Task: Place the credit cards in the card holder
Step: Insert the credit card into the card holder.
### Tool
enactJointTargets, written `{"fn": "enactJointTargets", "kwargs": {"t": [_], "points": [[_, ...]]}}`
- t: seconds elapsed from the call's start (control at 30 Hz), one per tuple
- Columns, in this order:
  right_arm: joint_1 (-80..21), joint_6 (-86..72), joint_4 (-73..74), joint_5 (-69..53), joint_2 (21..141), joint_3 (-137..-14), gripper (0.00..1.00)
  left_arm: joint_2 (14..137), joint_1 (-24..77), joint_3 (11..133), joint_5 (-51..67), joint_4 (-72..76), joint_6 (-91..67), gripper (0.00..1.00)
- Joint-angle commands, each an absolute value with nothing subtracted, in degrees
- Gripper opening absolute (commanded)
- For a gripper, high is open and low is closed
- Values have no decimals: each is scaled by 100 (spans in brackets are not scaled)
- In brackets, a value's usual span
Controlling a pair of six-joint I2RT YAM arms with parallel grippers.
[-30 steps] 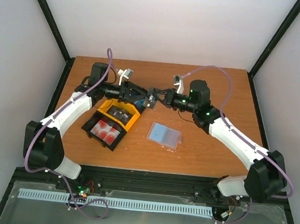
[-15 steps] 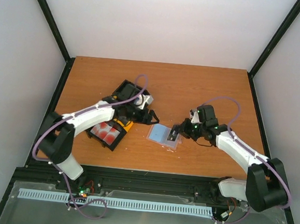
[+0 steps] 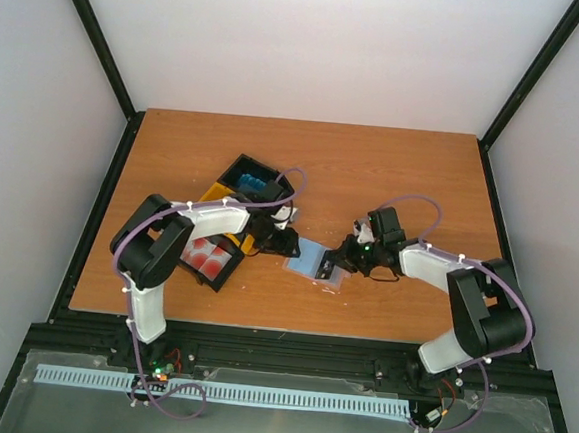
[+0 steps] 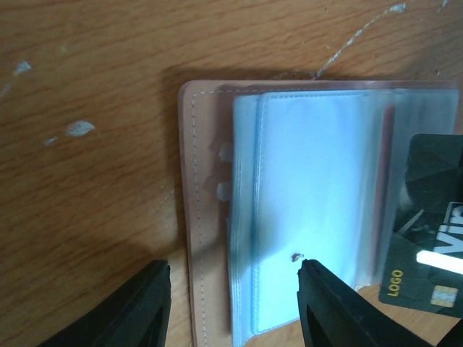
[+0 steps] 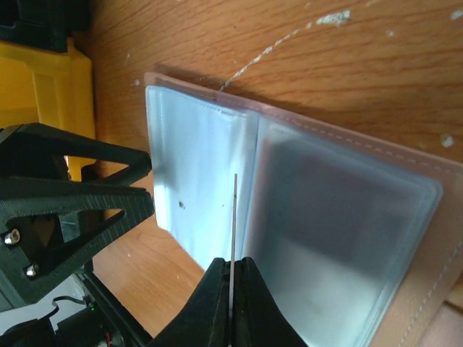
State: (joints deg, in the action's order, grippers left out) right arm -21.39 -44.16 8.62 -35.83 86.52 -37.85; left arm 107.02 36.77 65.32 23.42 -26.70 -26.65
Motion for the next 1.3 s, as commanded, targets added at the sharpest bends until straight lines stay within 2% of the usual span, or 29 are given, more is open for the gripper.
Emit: {"fn": "enactJointTargets", "kwargs": {"t": [0.0,0.37,0.57,1.27], "points": [[-2094,-4438,347,-3691,8932,-3888,3,10836,3788,6801,2056,-2816,-2688,49],[-2091,-4535,-104,-3647,9455,-4026,3,11059,3892,6835,1936,-3053,-2604,34],[-2095,-4706,-435,-3807,9682,-3914,3,11083,3917,6802,1940,-3069,-2545,31],[-2206,-4844,-1136,-4256,10190,-3856,6,11153,3929,6827,1978,-3089,-2540,29]]}}
